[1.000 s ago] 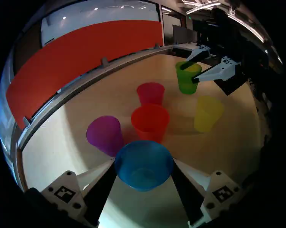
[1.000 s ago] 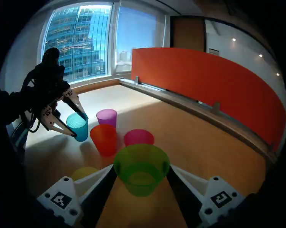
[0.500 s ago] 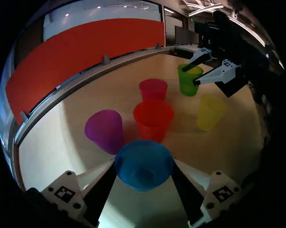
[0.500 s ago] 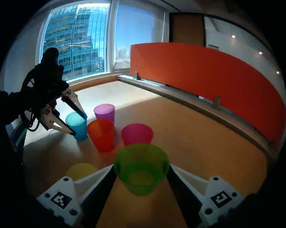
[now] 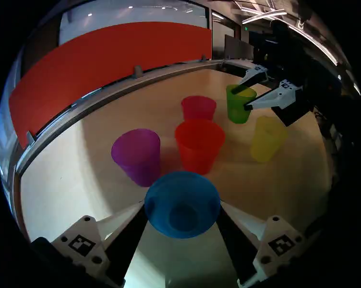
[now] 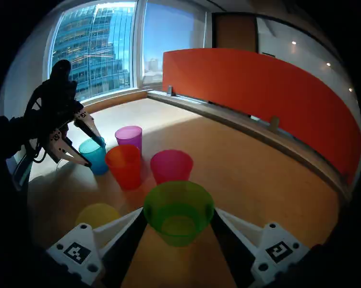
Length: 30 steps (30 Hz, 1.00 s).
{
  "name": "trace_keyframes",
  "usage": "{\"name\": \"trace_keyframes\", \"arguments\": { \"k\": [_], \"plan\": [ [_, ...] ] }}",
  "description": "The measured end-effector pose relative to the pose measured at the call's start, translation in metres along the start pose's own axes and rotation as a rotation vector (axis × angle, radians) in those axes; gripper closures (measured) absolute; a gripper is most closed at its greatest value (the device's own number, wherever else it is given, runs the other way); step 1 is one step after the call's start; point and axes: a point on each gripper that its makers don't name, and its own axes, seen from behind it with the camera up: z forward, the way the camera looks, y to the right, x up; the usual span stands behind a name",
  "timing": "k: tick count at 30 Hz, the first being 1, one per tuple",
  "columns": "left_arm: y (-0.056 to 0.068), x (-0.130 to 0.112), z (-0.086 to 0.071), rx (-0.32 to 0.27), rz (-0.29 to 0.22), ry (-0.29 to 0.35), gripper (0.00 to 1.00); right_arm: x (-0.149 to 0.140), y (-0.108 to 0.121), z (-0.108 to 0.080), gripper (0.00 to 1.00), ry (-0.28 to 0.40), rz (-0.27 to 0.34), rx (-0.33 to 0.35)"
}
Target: Pour water
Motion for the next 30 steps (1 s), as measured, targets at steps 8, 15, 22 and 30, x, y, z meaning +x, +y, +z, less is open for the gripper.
{"name": "trace_keyframes", "arguments": {
  "k": [8,15,22,30],
  "plan": [
    [-0.001,-0.007,-0.002,-0.008,-0.003,-0.012,0.03,-0.008,-0.001,0.005,0.09,-0.015,0.007,-0.003],
    [-0.002,-0.021,-0.006,-0.008,-0.013,-0.042,0.03,-0.015,-0.002,0.009,0.09,-0.025,0.015,-0.003],
    [0.000,-0.030,-0.012,-0.003,-0.010,-0.054,0.03,-0.023,-0.002,0.011,0.09,-0.035,0.013,-0.004],
    [0.002,-0.035,-0.020,0.011,-0.023,-0.046,0.03,-0.026,-0.001,0.010,0.09,-0.030,0.027,-0.003]
  ]
}}
